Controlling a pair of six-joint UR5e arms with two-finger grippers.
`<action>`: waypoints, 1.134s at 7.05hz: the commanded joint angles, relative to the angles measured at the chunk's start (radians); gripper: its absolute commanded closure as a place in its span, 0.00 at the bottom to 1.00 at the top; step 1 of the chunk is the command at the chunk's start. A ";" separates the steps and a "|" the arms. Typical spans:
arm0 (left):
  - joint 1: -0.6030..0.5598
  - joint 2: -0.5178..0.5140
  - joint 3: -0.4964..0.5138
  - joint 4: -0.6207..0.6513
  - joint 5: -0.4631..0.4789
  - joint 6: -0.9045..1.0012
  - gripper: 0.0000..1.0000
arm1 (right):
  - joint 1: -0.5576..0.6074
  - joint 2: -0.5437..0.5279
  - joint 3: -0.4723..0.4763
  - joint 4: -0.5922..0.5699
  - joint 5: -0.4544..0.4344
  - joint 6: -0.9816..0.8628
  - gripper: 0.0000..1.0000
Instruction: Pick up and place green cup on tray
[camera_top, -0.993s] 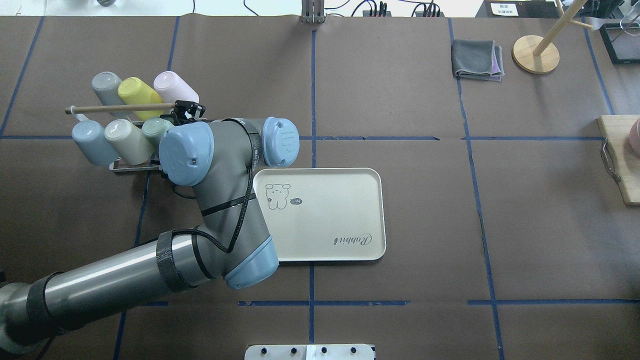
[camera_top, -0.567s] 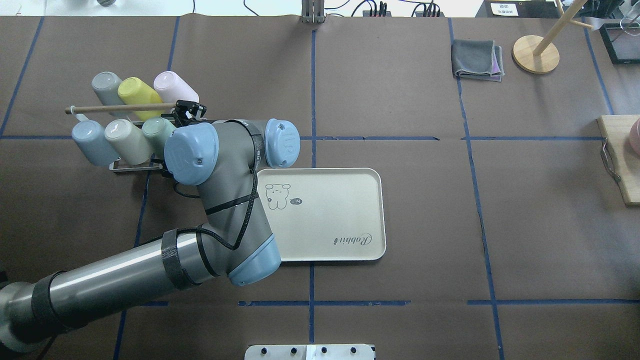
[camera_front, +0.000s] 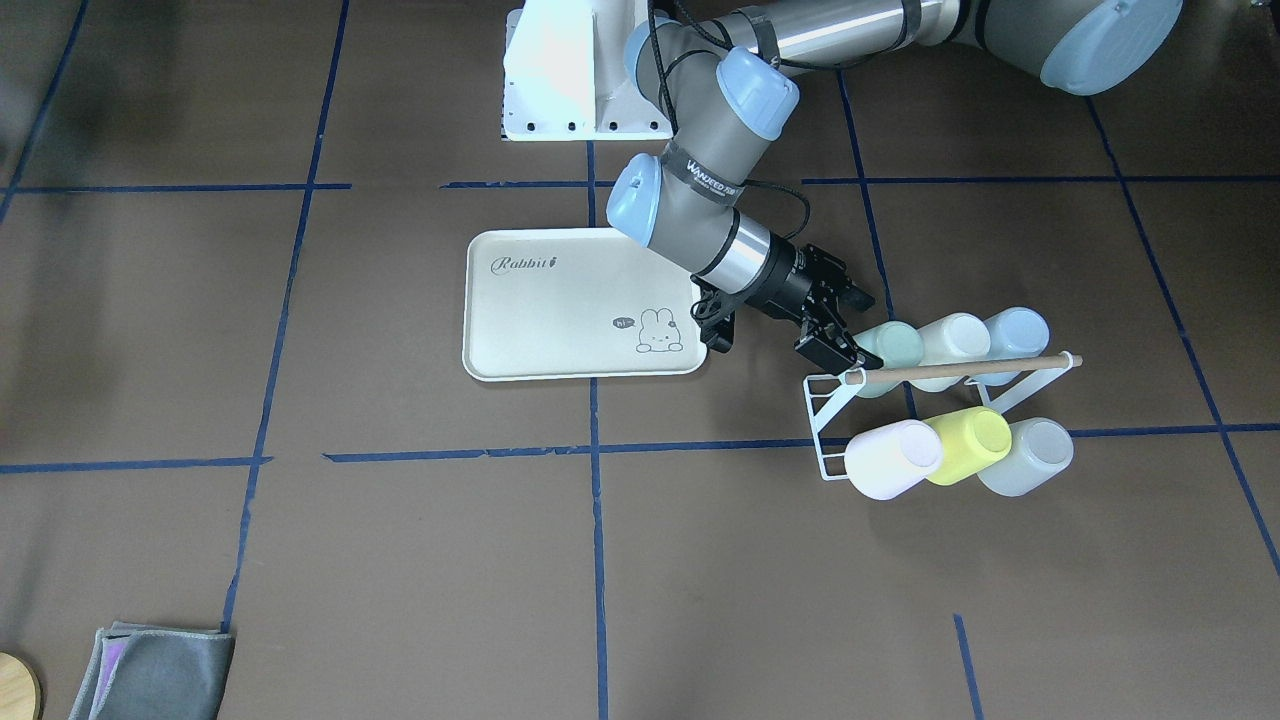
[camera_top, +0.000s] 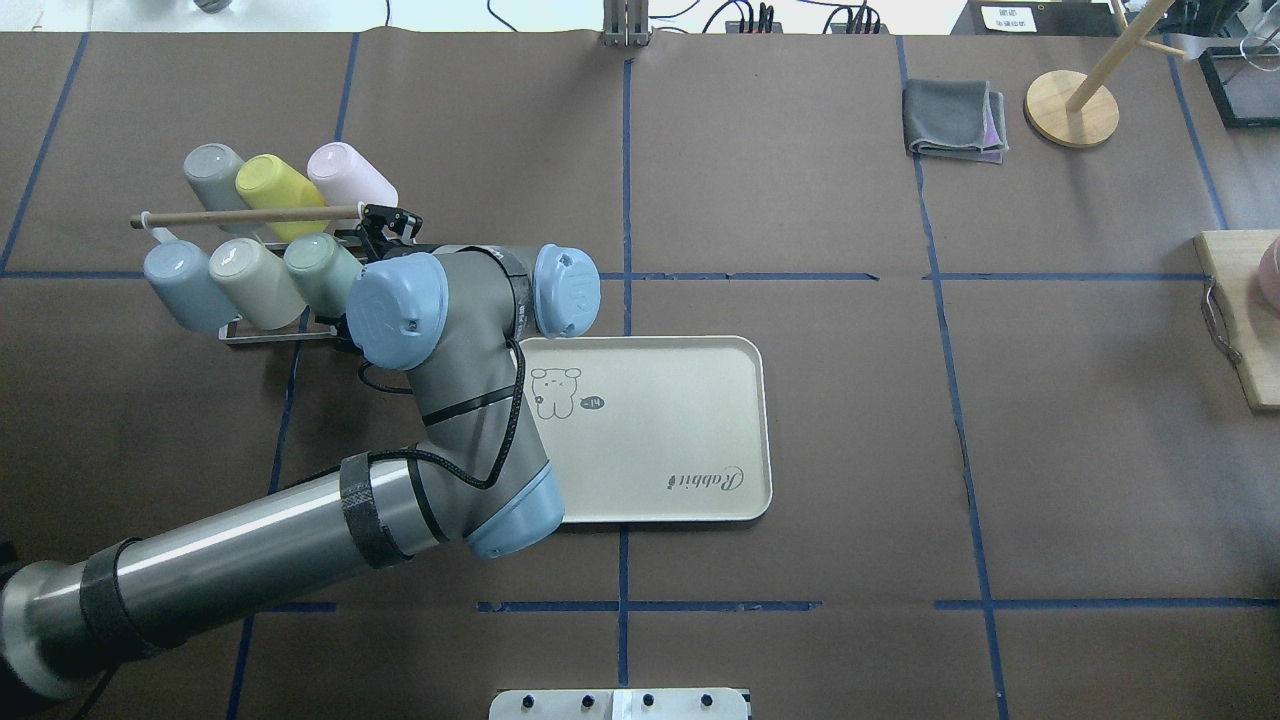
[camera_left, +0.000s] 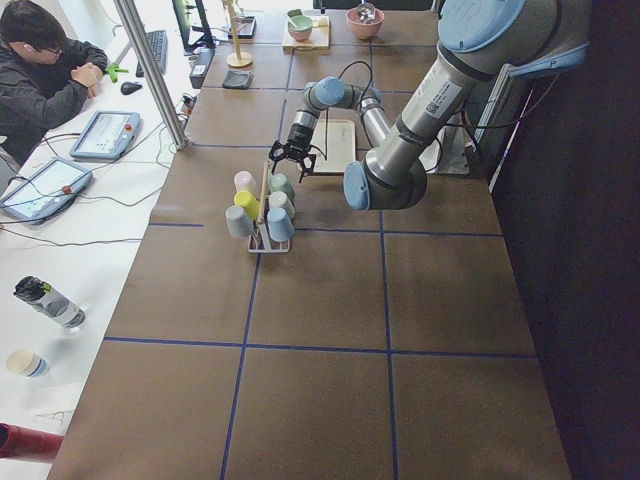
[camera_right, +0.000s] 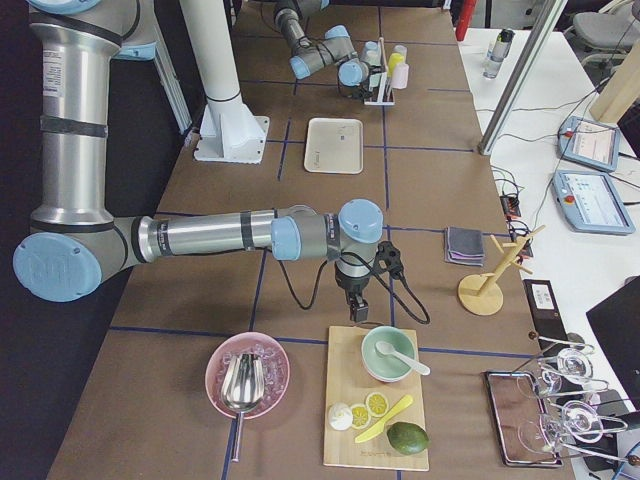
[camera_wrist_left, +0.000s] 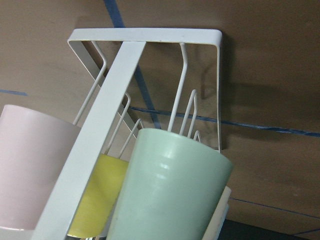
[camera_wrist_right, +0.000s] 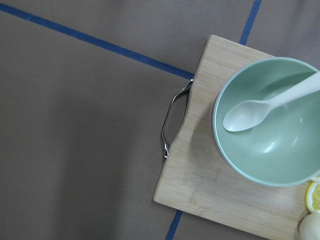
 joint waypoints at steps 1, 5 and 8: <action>0.000 -0.001 0.057 -0.061 0.014 0.000 0.00 | 0.000 0.000 0.000 0.000 0.001 -0.002 0.01; -0.002 0.005 0.092 -0.096 0.016 0.003 0.00 | 0.000 -0.003 -0.002 0.000 0.001 -0.002 0.01; -0.002 0.011 0.092 -0.096 0.016 0.020 0.01 | 0.000 -0.003 -0.008 0.000 -0.001 -0.008 0.01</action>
